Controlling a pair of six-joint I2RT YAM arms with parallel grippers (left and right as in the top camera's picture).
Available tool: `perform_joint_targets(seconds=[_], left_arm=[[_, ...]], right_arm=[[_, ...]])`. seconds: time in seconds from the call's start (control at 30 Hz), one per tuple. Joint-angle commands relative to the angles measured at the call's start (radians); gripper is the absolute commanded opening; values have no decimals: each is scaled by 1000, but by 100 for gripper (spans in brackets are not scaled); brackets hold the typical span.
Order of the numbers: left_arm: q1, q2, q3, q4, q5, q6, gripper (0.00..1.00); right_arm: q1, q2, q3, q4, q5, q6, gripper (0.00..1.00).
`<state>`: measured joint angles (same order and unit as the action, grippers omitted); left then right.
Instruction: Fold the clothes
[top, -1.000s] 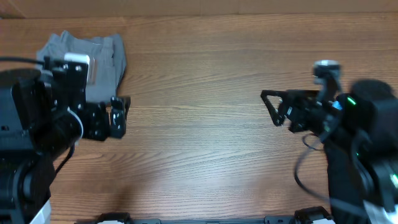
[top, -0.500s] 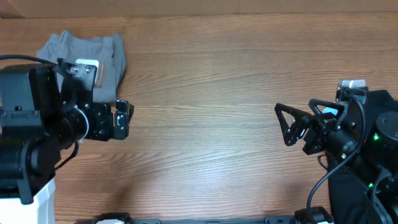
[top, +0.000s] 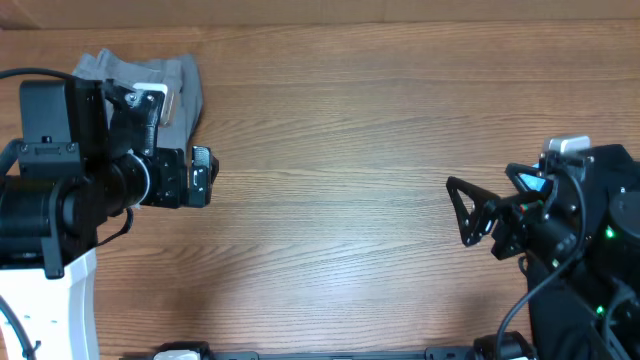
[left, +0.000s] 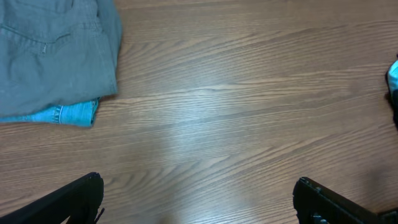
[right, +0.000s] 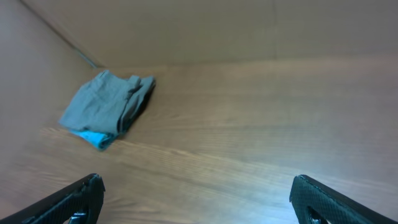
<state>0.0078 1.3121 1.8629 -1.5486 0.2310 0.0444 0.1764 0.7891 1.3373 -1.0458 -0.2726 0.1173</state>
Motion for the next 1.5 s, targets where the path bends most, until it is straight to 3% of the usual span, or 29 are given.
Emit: perform_joint_targets(seconds=[0.0,0.1,0.13,0.27,0.37,0.5,0.7,0.97,1.47], left_arm=[[-3,17,-3,2,-5,2,100],[-3,32,-3,2,-6,2,100],[-3,40,-3,2,-6,2,100],[-3,57,-3,2,-6,2,100],[-3,66,-3,2,-6,2,100],[-3,68,-3,2,-6,2,100],[-3,68,-3,2,-6,2,100],[-3,68,-3,2,-6,2,100],[-3,68,-3,2,-6,2,100]], right_arm=[[-13,-51,-39,80,10,-199,100],[-33,-107,-145,210,9,-252,100],[-53,-166,-270,322,8,-252,100],[-74,-323,-600,507,-50,-252,100],[-76,-467,-825,608,-73,-252,100],[-76,-625,-995,636,-73,-248,100],[-76,-788,-1121,641,-73,-248,100],[-76,-786,-1230,688,-73,-248,100],[-76,-786,-1234,711,-72,-249,100]])
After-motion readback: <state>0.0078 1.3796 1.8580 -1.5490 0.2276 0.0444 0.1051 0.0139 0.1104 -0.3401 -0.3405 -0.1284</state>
